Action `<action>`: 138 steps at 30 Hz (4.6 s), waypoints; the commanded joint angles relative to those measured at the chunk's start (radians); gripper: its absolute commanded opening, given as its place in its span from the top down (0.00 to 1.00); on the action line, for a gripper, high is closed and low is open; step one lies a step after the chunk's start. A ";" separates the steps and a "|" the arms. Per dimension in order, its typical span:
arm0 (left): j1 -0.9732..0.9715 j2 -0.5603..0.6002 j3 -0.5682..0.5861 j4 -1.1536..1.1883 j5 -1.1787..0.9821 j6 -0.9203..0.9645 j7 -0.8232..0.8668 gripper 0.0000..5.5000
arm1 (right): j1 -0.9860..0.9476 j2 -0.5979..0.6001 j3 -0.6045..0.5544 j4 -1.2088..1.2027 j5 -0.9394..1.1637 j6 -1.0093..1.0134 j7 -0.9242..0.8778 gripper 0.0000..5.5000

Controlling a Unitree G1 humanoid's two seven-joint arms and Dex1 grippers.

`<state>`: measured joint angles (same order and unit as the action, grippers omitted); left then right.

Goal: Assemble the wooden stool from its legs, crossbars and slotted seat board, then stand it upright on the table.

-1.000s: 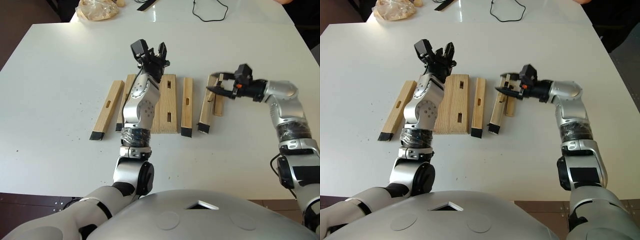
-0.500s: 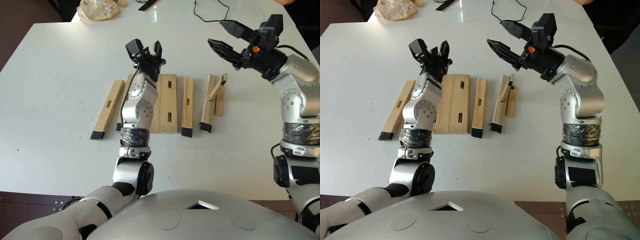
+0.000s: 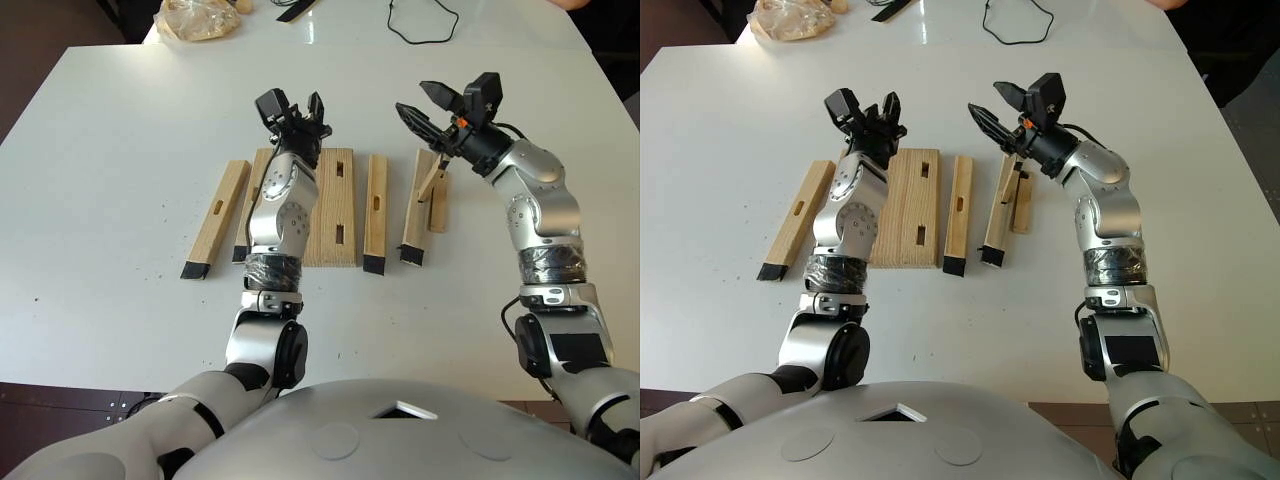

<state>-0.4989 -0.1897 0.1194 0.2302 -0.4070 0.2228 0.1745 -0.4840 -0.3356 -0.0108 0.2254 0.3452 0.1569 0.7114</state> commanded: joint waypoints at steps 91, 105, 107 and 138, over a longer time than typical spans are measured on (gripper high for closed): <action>0.109 -0.083 -0.030 -0.190 0.007 -0.023 0.115 0.58 | 0.621 0.111 0.194 -0.602 -0.317 0.496 -0.545 0.51; 0.080 -0.040 -0.002 -0.115 -0.029 -0.027 0.061 0.58 | 0.512 0.197 0.110 -0.586 -0.298 0.519 -0.608 0.63; 0.049 -0.026 0.017 -0.072 -0.053 -0.019 0.023 0.58 | 0.425 0.253 0.040 -0.528 -0.245 0.508 -0.626 0.63; -0.082 0.589 0.146 -0.462 -1.311 0.835 -0.564 0.40 | 0.039 -0.157 -0.206 -0.569 0.815 0.861 0.201 0.63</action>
<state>-0.5653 0.3612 0.2838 -0.2249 -1.7101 1.0482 -0.3652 -0.4688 -0.4565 -0.2321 -0.3194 1.1406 1.0105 0.8937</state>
